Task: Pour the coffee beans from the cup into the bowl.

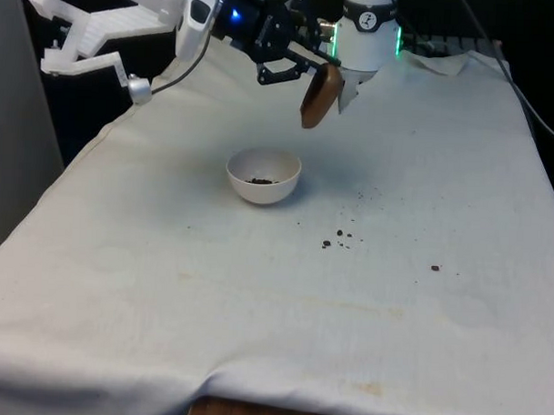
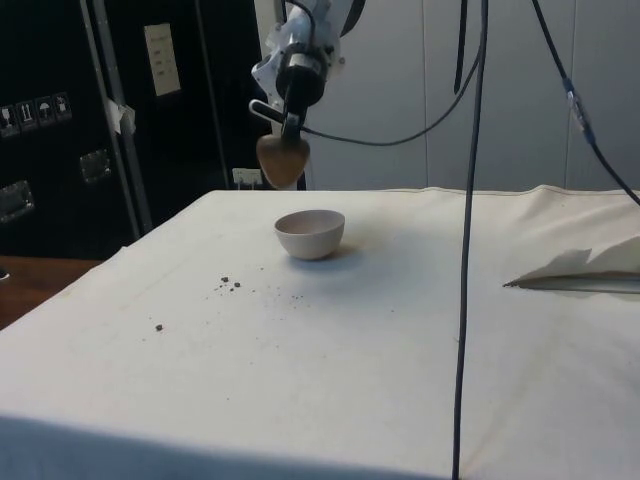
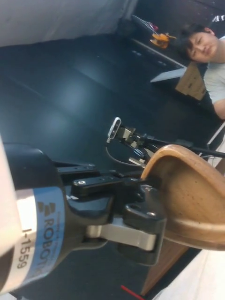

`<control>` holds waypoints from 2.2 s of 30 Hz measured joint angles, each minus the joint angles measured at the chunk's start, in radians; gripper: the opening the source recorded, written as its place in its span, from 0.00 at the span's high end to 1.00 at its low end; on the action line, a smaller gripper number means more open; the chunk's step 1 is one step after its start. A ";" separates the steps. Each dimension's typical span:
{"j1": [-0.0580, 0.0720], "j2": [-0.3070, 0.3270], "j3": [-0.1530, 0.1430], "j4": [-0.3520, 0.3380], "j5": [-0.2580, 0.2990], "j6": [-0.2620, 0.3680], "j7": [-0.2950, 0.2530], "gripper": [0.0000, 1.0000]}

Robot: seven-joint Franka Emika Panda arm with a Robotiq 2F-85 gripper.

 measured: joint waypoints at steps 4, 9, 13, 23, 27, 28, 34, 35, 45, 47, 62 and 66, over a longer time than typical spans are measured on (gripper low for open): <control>0.000 -0.004 0.008 0.000 -0.014 0.023 0.004 1.00; 0.001 -0.006 0.016 0.001 -0.031 0.048 0.007 1.00; 0.002 -0.011 0.023 0.001 -0.043 0.064 0.011 1.00; 0.002 -0.023 0.053 0.001 -0.086 0.125 0.027 1.00; 0.003 -0.029 0.066 0.001 -0.102 0.146 0.035 1.00; 0.003 -0.029 0.066 0.001 -0.102 0.146 0.035 1.00; 0.003 -0.039 0.089 0.001 -0.131 0.180 0.048 1.00; 0.003 -0.041 0.092 0.001 -0.135 0.185 0.050 1.00; 0.003 -0.054 0.124 -0.001 -0.171 0.227 0.064 1.00; 0.003 -0.056 0.128 -0.002 -0.173 0.233 0.066 1.00; 0.003 -0.082 0.190 -0.011 -0.230 0.312 0.098 1.00; 0.003 -0.086 0.205 -0.011 -0.243 0.332 0.107 1.00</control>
